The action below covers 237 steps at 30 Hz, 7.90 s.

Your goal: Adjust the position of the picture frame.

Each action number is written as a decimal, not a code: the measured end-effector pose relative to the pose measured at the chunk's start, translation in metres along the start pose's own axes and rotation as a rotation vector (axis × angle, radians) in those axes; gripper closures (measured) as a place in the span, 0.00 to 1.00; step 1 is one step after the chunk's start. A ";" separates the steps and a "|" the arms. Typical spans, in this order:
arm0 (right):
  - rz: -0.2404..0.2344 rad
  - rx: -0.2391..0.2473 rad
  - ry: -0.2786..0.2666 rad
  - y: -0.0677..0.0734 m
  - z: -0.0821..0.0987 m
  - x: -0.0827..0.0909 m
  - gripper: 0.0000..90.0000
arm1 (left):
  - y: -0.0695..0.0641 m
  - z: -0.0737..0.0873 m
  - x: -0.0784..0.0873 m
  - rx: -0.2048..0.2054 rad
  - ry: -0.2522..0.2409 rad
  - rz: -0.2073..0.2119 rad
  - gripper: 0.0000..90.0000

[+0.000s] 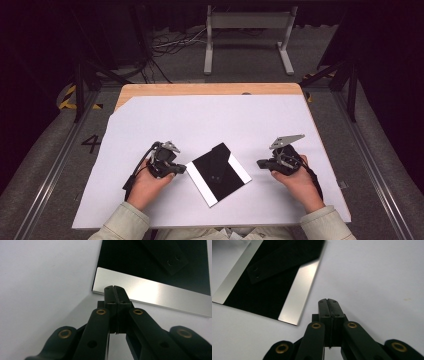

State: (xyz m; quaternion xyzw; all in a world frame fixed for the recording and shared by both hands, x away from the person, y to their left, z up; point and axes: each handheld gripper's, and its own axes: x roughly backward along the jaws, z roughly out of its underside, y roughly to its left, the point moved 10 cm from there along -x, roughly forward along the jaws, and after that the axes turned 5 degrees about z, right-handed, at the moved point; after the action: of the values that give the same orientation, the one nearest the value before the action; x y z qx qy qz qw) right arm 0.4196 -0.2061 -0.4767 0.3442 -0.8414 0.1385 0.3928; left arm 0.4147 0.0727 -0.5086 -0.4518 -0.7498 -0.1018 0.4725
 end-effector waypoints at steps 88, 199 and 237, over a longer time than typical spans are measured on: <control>-0.077 0.129 -0.038 0.035 -0.005 0.021 1.00 | -0.052 -0.068 -0.021 -0.083 -0.218 0.090 1.00; 0.022 -0.207 0.028 -0.112 0.003 -0.030 1.00 | -0.043 -0.056 -0.015 -0.155 -0.205 -0.022 1.00; -0.081 0.041 0.094 0.012 0.038 -0.011 1.00 | -0.022 -0.046 0.001 -0.093 -0.241 -0.053 1.00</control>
State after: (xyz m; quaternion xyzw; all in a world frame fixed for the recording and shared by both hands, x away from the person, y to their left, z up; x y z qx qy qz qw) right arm 0.3954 -0.2111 -0.5096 0.3793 -0.8044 0.1556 0.4299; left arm 0.4258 0.0335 -0.4770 -0.4622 -0.8073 -0.0937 0.3547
